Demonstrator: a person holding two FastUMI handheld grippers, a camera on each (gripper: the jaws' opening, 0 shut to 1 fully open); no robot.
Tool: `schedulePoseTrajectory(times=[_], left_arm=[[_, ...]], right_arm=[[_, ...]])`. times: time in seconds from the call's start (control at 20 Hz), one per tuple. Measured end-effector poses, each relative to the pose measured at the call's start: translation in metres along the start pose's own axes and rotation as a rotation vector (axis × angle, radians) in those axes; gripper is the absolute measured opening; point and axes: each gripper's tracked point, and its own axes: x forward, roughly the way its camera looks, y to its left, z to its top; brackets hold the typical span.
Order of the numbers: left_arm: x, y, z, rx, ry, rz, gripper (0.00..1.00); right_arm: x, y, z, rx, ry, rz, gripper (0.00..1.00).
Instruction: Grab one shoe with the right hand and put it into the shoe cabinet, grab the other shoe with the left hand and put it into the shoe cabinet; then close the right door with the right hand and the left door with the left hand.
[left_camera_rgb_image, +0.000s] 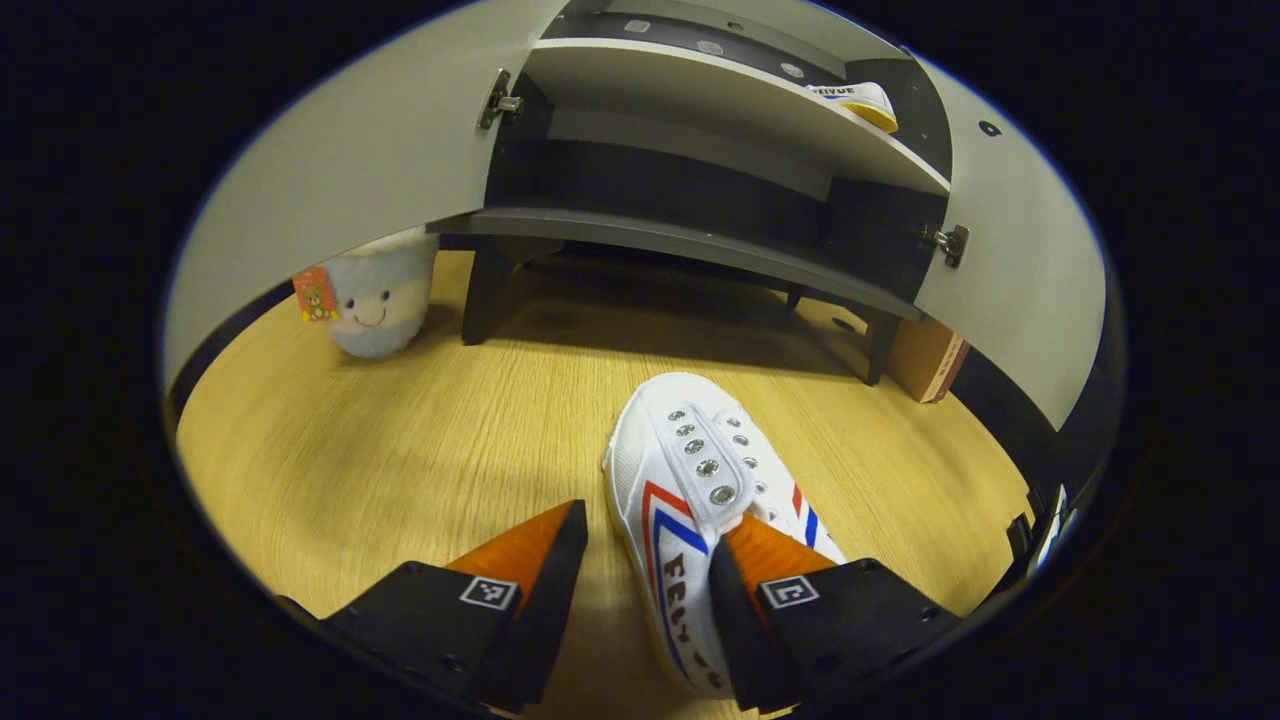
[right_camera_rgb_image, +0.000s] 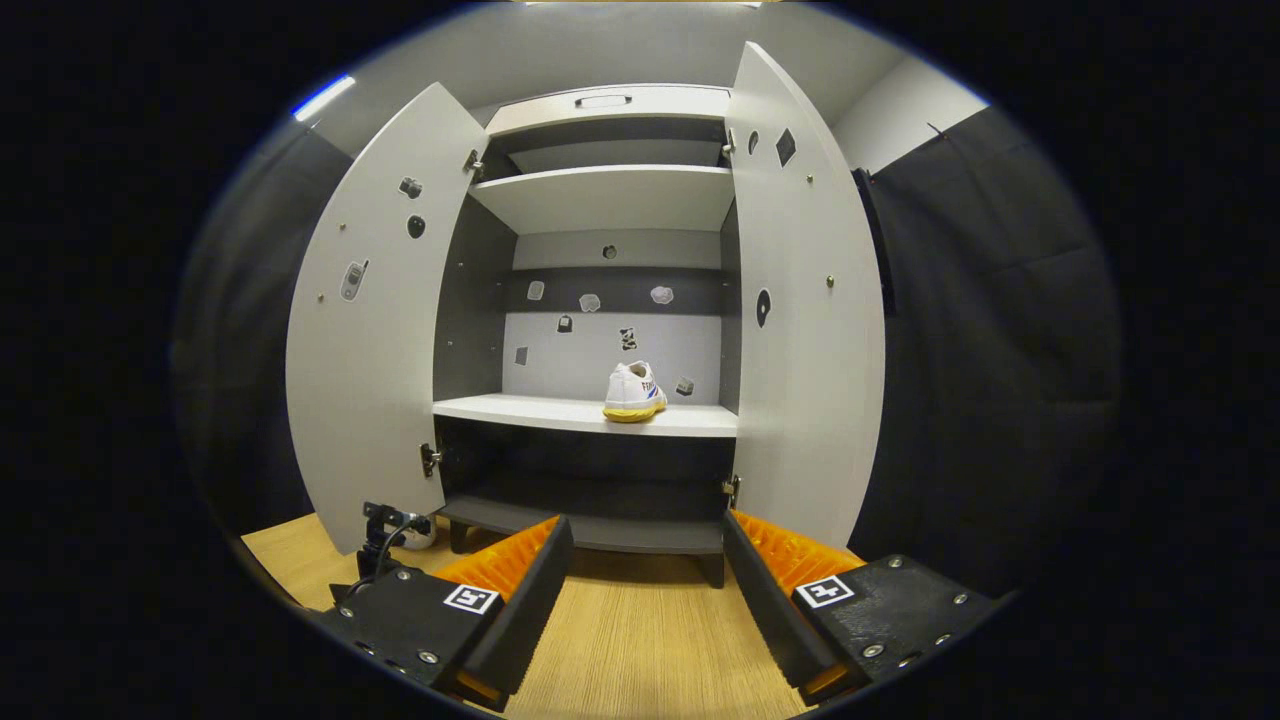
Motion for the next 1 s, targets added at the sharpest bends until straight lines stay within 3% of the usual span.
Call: schedulePoseTrajectory(times=[0.05,0.2,0.35,0.6,0.8,1.0], left_arm=[[0.001,0.0,0.001,0.007,-0.006,0.013,0.6],[0.001,0.006,0.004,0.005,-0.02,0.073,0.47],[0.002,0.017,0.009,-0.001,-0.034,0.143,0.12],[-0.032,0.015,0.023,-0.005,-0.082,0.168,0.1],[-0.104,0.007,0.067,-0.056,-0.173,0.183,0.09],[-0.182,-0.006,0.133,-0.056,-0.297,0.133,0.09]], right_arm=[[0.0,0.0,0.0,-0.002,0.002,0.002,0.92],[-0.002,0.005,0.001,-0.003,0.002,0.011,0.92],[-0.004,0.01,0.002,-0.001,0.0,0.021,0.92],[-0.009,0.01,0.006,0.0,-0.016,0.021,0.92],[-0.009,0.008,0.006,0.009,-0.018,0.018,0.92],[-0.006,0.011,0.011,0.033,-0.032,0.021,0.92]])
